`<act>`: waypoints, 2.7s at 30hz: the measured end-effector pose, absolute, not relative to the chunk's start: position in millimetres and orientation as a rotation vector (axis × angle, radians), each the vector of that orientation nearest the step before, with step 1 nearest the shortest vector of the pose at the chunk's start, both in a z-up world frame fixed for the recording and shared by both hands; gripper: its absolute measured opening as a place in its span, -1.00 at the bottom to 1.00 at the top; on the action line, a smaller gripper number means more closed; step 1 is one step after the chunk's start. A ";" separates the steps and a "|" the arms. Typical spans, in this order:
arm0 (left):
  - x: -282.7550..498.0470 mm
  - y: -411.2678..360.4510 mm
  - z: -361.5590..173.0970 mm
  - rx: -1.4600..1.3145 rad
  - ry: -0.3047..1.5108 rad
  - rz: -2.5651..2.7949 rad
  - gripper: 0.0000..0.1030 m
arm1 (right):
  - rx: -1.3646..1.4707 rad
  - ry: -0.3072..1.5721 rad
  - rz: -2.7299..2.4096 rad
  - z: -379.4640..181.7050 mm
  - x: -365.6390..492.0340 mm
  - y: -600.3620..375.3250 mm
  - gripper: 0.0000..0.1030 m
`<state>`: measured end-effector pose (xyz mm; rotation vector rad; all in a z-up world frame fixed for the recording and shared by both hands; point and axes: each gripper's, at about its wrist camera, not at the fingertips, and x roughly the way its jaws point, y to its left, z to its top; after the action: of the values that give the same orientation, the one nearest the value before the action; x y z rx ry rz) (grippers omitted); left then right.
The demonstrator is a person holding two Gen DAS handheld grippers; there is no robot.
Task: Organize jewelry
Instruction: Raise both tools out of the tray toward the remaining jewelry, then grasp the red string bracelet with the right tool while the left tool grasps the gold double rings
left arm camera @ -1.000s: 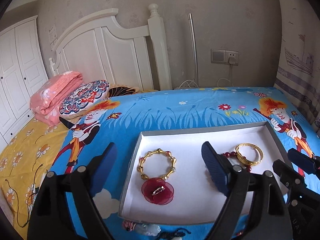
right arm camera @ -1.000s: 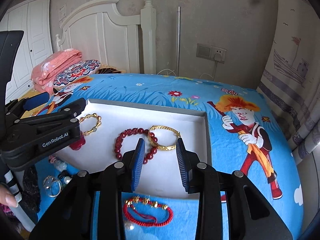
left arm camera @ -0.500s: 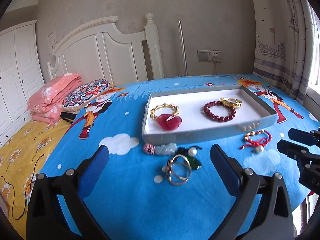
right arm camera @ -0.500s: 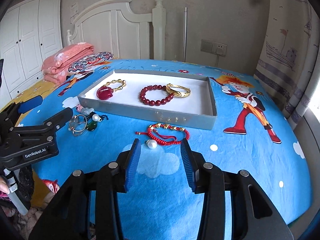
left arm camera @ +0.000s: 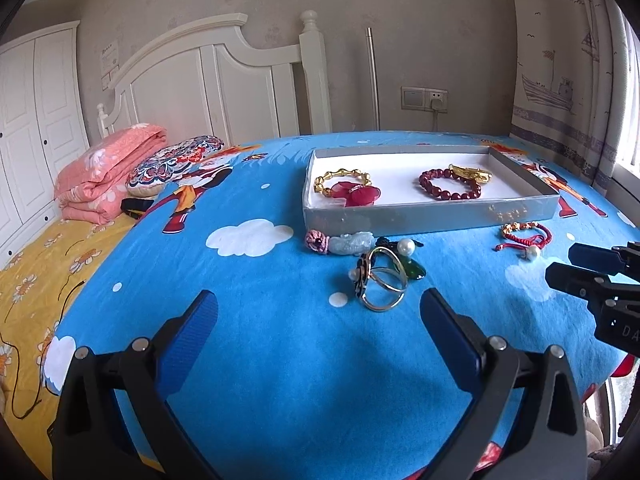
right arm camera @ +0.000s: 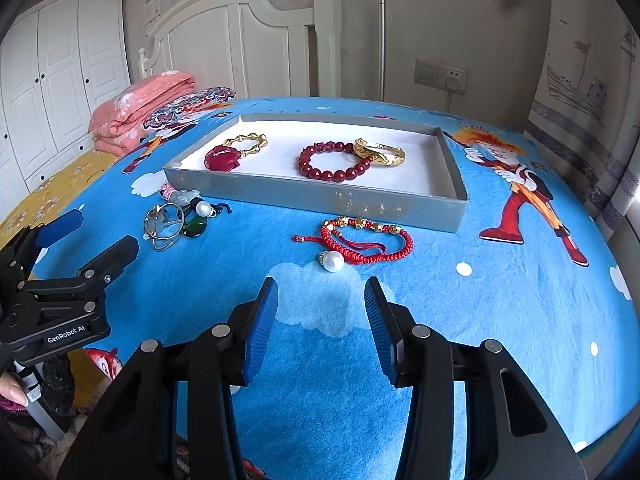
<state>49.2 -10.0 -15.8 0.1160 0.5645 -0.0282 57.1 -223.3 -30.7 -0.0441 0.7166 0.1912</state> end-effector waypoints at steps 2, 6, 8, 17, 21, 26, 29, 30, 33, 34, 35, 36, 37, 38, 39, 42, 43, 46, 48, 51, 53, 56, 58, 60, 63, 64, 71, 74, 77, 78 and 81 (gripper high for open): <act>49.3 -9.7 -15.3 0.107 0.567 -0.029 0.91 | -0.039 0.719 0.195 -31.6 56.6 -224.0 -0.17; 48.4 -12.0 -13.8 0.107 0.563 -0.034 0.91 | -0.034 0.715 0.194 -29.6 56.8 -225.6 -0.16; 47.9 -13.9 -14.8 0.111 0.567 -0.043 0.91 | -0.032 0.714 0.193 -28.4 57.4 -226.3 -0.16; 53.1 -18.6 -14.7 0.109 0.589 -0.052 0.91 | -0.013 0.756 0.188 -27.8 76.1 -227.3 -0.16; 61.2 -21.8 -10.4 0.109 0.601 -0.041 0.91 | 0.000 0.780 0.188 -22.5 93.6 -225.2 -0.17; 63.5 -19.8 -8.3 0.103 0.604 -0.040 0.91 | -0.038 0.829 0.203 -23.8 117.7 -215.1 -0.17; 62.2 -15.5 -11.8 0.107 0.618 -0.042 0.91 | -0.057 0.859 0.208 -28.8 125.8 -211.8 -0.17; 62.2 -13.8 -12.2 0.104 0.616 -0.036 0.91 | -0.063 0.862 0.202 -30.4 127.6 -211.9 -0.17; 62.3 -10.3 -14.0 0.093 0.616 -0.031 0.91 | -0.072 0.863 0.200 -34.8 133.3 -212.7 -0.17; 62.3 -10.1 -15.3 0.095 0.618 -0.029 0.91 | -0.075 0.865 0.198 -34.9 134.8 -212.2 -0.17; 63.0 -9.6 -16.4 0.096 0.624 -0.029 0.91 | -0.084 0.871 0.198 -35.6 136.4 -210.8 -0.16; 63.6 -9.1 -16.7 0.093 0.626 -0.029 0.91 | -0.102 0.869 0.198 -35.7 136.9 -208.8 -0.20; 64.1 -7.8 -16.4 0.090 0.623 -0.028 0.91 | -0.112 0.867 0.206 -35.6 136.5 -207.2 -0.34; 64.4 -6.8 -15.7 0.086 0.620 -0.026 0.91 | -0.118 0.861 0.219 -35.5 134.8 -205.9 -0.46; 65.3 -5.8 -15.7 0.082 0.620 -0.025 0.91 | -0.131 0.849 0.221 -35.7 132.0 -204.8 -0.78; 69.9 -2.8 -18.3 0.063 0.644 -0.024 0.91 | -0.163 0.825 0.216 -36.4 124.0 -203.3 -0.88; 71.8 -1.9 -19.7 0.054 0.657 -0.027 0.91 | -0.170 0.815 0.218 -35.8 122.0 -202.9 -0.88; 75.6 -1.2 -22.3 0.033 0.687 -0.040 0.91 | -0.167 0.758 0.196 -29.7 114.9 -204.7 -0.89; 76.9 -2.1 -21.6 0.028 0.688 -0.039 0.90 | -0.144 0.727 0.181 -25.0 111.4 -209.6 -0.89; 81.8 -6.3 -19.9 0.021 0.691 -0.044 0.88 | -0.109 0.695 0.158 -19.6 105.5 -220.2 -0.89; 85.4 -11.6 -20.6 0.028 0.701 -0.049 0.80 | -0.069 0.688 0.155 -18.7 101.4 -228.4 -0.89; 89.5 -19.9 -19.4 0.040 0.697 -0.046 0.44 | -0.038 0.685 0.151 -22.5 96.6 -234.7 -0.88; 94.2 -24.3 -17.3 0.045 0.697 -0.061 0.39 | -0.028 0.680 0.152 -25.1 93.5 -236.2 -0.88; 98.0 -27.5 -17.3 0.051 0.693 -0.059 0.21 | -0.023 0.674 0.149 -25.6 91.9 -238.4 -0.88; 101.8 -31.3 -23.7 0.055 0.725 -0.089 -0.03 | -0.005 0.670 0.146 -26.0 91.3 -242.9 -0.88; 101.7 -32.8 -25.0 0.063 0.725 -0.088 -0.08 | 0.000 0.667 0.144 -26.2 90.3 -244.4 -0.88; 100.3 -35.7 -29.9 0.087 0.719 -0.118 -0.68 | -0.004 0.643 0.147 -21.1 80.1 -245.7 -0.89; 97.1 -32.6 -30.1 0.081 0.709 -0.114 -0.68 | -0.002 0.632 0.145 -19.2 73.5 -246.2 -0.88; 95.0 -31.5 -30.3 0.078 0.701 -0.108 -0.69 | -0.003 0.624 0.146 -18.0 66.0 -245.2 -0.88; 93.4 -31.7 -30.2 0.080 0.697 -0.107 -0.69 | -0.004 0.622 0.145 -17.8 63.7 -244.8 -0.88; 86.1 -31.3 -30.3 0.089 0.684 -0.099 -0.69 | -0.009 0.617 0.141 -17.3 57.0 -243.4 -0.88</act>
<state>86.1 -31.3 -30.3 0.0885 0.6844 -0.0992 57.0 -243.4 -17.3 -0.0094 0.6175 0.1413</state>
